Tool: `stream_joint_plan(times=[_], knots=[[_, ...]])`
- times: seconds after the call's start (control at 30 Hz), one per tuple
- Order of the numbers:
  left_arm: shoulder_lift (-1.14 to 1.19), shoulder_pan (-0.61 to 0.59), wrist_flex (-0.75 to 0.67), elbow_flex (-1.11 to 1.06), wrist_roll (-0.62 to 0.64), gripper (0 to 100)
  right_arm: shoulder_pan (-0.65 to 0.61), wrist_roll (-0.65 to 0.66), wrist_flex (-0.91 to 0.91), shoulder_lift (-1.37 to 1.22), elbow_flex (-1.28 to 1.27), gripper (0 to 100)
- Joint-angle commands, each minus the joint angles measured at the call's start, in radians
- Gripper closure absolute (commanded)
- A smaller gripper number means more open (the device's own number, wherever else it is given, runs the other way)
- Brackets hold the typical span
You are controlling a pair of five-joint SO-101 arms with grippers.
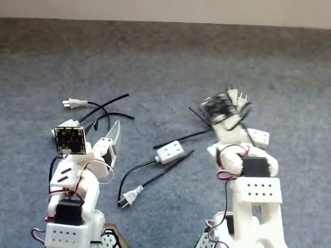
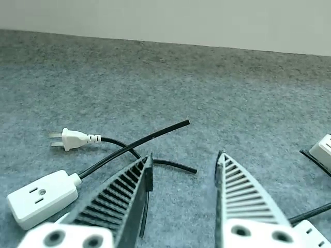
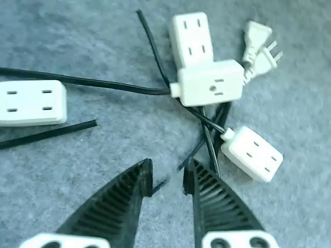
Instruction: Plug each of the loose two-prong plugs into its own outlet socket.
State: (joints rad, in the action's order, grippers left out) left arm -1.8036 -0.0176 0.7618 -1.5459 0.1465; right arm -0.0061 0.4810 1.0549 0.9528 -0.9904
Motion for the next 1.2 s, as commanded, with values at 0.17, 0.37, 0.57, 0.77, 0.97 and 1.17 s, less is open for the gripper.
stream_joint_plan(times=[0.17, 0.37, 0.57, 0.77, 0.97, 1.17], knots=[[0.096, 0.047, 0.137, 0.182, -0.078, 79, 0.114, -0.238, -0.016, -0.002, -0.099, 89.2], [0.570, 0.054, 0.163, 0.421, -0.146, 79, 0.119, -0.305, -0.050, 0.005, -0.197, 89.2], [1.082, 0.082, 0.485, 0.898, -0.302, 79, 0.148, -0.311, -0.197, 0.005, -0.349, 89.2], [1.443, 0.145, 0.873, 1.322, -0.437, 79, 0.147, -0.311, -0.294, 0.005, -0.438, 89.2], [1.618, 0.269, 1.000, 1.374, -0.476, 79, 0.148, -0.311, -0.321, 0.005, -0.446, 89.2], [1.595, 0.489, 1.000, 1.141, -0.545, 79, 0.148, -0.311, -0.321, 0.005, -0.446, 89.2]])
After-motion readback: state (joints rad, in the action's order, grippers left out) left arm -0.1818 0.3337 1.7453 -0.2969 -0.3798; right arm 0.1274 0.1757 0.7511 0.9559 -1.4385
